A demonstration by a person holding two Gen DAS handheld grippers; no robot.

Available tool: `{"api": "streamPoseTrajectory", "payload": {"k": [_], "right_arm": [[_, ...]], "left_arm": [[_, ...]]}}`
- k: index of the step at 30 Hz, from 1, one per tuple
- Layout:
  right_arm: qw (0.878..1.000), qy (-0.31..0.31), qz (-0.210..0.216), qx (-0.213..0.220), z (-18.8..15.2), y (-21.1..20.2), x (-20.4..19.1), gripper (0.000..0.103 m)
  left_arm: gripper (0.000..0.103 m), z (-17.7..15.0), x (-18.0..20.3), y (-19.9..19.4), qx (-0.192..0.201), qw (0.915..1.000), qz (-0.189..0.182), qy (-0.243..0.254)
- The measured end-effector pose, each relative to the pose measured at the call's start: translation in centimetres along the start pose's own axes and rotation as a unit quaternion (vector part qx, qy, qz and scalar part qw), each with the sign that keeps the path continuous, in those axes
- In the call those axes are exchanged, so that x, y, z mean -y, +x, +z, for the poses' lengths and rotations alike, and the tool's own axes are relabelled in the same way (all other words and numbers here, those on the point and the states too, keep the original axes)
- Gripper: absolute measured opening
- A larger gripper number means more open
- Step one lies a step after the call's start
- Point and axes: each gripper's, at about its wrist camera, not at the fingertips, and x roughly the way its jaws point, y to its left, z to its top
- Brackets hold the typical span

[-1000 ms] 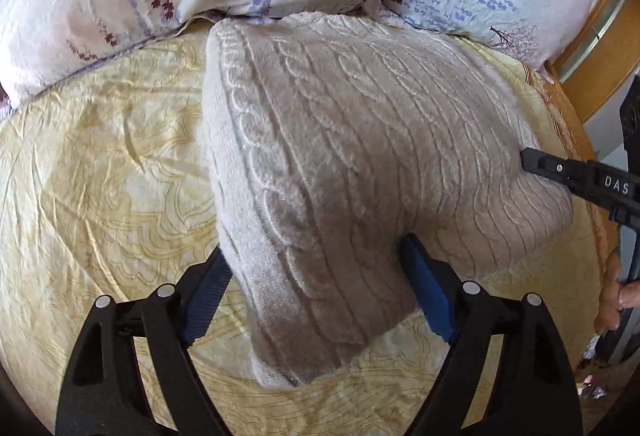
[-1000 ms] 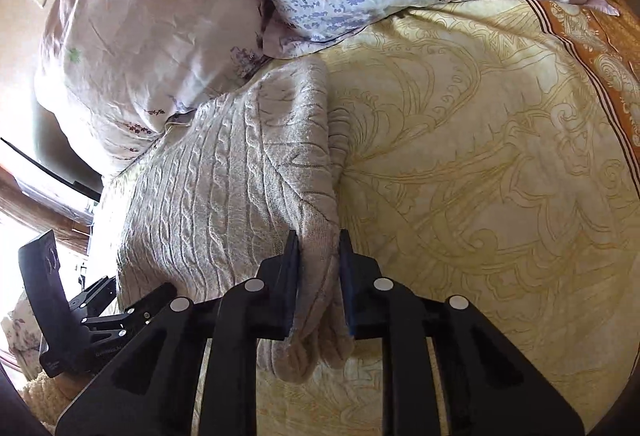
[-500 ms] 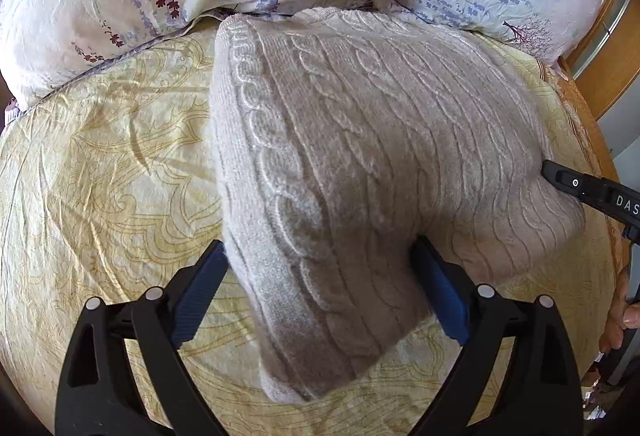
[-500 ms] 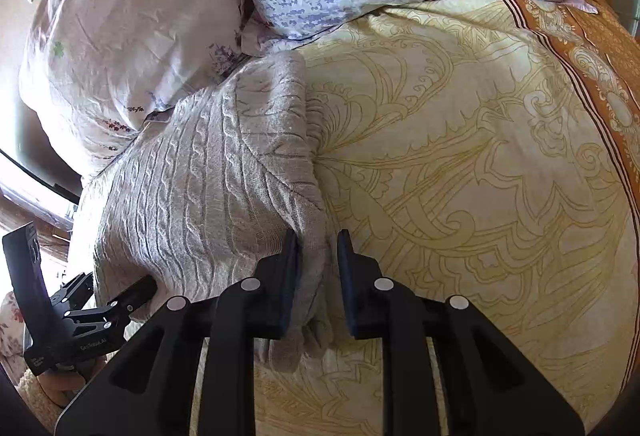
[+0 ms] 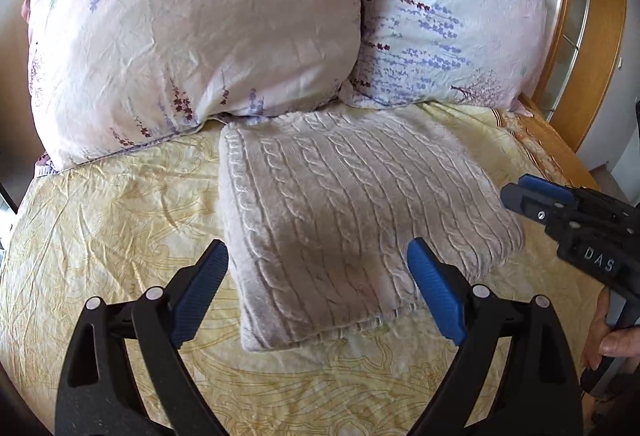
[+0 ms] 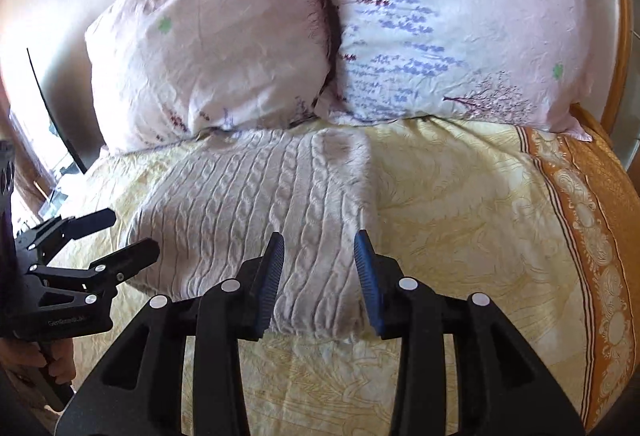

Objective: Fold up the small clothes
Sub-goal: 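Pull both open tools back from the folded beige sweater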

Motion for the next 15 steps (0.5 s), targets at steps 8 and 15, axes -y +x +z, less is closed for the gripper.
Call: {"api": "streamPoseTrajectory", "payload": {"k": [8,15], "right_arm": [[0.998,-0.017,-0.022,-0.056,-2.9,3.0,-0.7,0.039],[0.997,-0.043,-0.043,-0.050,-3.8,3.6,-1.3,0.040]], "left_arm": [[0.086,-1.4,0.9,2.5,-0.042,0.9987,0.018,0.022],[0.089,-1.6,0.9,4.1,-0.077,0.9966,0.023,0.016]]}}
